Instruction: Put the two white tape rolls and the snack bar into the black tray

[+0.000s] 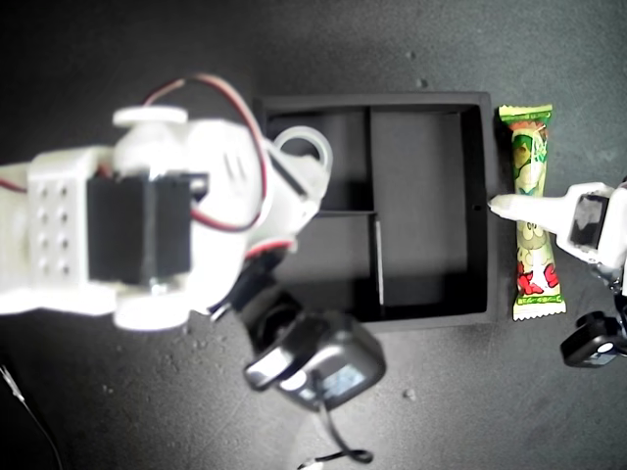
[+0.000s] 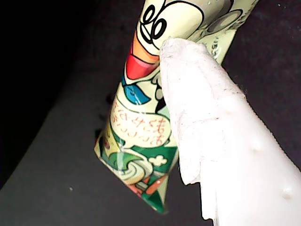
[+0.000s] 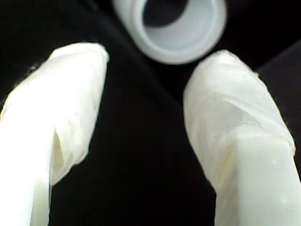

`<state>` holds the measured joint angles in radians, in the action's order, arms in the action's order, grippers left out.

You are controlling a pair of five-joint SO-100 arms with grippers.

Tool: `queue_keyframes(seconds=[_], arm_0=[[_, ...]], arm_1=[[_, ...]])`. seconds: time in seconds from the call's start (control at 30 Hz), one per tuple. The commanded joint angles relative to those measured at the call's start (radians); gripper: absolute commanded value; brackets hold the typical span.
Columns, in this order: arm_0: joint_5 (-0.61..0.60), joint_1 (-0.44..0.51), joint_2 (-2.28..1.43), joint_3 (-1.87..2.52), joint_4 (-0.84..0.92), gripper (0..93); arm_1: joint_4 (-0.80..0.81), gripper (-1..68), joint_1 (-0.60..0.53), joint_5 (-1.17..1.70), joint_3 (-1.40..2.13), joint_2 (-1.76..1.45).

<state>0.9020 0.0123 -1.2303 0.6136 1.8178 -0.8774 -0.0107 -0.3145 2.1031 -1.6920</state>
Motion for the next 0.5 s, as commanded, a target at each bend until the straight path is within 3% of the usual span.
queue_keyframes(seconds=[0.0, 0.27, 0.47], arm_0=[[0.061, 0.037, -0.221, 0.124, 0.017, 13.2], [0.187, 0.12, -0.472, 0.44, 0.006, 13.2], [0.206, 0.15, -0.485, 0.552, -0.015, 13.3]], arm_1=[[0.006, 23.3, -0.006, -0.002, 0.02, 0.02], [-0.071, 23.3, -0.032, -0.041, 0.005, 0.008], [-0.199, 24.6, -0.043, -0.014, -0.216, 0.0]])
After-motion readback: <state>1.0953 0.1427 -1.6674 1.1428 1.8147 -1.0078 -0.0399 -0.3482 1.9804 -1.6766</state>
